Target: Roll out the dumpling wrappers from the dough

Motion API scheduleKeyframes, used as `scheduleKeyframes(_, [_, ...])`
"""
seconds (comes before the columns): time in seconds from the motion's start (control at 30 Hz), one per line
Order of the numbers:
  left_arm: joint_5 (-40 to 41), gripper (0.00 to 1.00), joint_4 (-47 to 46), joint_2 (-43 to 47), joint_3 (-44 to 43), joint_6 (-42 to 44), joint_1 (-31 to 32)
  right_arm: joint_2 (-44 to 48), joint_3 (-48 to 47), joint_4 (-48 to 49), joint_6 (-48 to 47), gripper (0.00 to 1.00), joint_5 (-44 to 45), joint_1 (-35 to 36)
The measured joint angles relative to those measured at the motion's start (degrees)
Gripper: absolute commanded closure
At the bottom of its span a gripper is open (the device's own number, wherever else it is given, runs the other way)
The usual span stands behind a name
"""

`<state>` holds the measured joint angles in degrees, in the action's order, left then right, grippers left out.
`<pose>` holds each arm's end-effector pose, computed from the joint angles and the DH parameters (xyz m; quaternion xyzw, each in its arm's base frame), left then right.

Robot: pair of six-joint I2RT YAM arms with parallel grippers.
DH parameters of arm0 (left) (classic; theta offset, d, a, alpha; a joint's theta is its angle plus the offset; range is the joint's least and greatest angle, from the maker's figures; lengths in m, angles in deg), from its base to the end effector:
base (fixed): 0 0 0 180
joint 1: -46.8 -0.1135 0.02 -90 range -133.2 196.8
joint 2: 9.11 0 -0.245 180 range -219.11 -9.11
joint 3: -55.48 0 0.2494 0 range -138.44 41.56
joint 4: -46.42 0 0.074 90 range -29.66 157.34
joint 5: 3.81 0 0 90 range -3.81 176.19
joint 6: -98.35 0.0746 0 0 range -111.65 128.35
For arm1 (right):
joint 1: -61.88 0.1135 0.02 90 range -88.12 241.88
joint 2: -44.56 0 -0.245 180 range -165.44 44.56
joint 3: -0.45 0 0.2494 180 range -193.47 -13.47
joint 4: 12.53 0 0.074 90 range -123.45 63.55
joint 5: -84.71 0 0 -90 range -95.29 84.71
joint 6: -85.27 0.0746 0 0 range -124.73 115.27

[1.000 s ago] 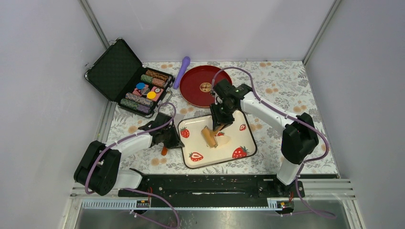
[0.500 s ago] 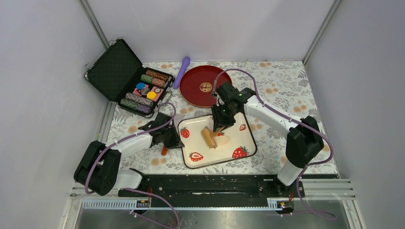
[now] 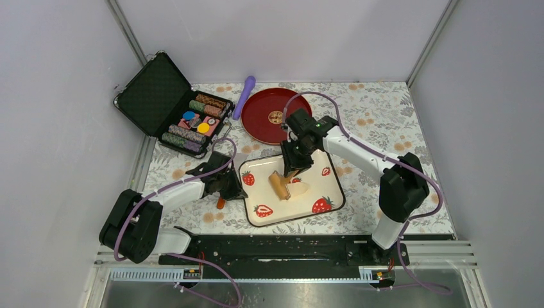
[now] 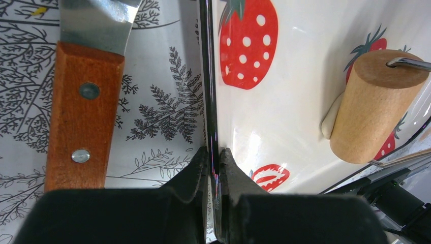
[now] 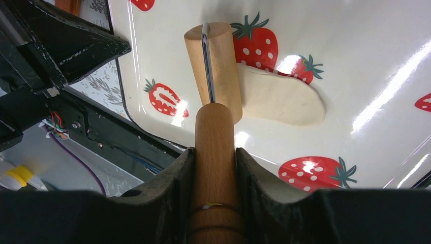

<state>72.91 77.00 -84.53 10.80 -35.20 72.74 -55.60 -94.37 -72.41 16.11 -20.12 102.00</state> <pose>0.2111 -0.1217 0.0945 -0.1190 0.9554 -0.2323 0.1383 0.2728 0.2548 0.1988 -0.1895 0.9502 0.2166 0.1194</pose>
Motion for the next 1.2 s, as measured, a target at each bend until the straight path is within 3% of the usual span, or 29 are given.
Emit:
scheduleKeyframes(0.7, [0.1,1.00,0.0,0.1,0.0,-0.2,0.1,-2.9,-4.5,-2.6,1.6,1.00,1.6,2.7])
scheduleKeyframes(1.2, [0.6,1.00,0.1,0.2,0.0,-0.5,0.4,-5.3,-4.7,1.2,5.4,1.00,-5.2,5.5])
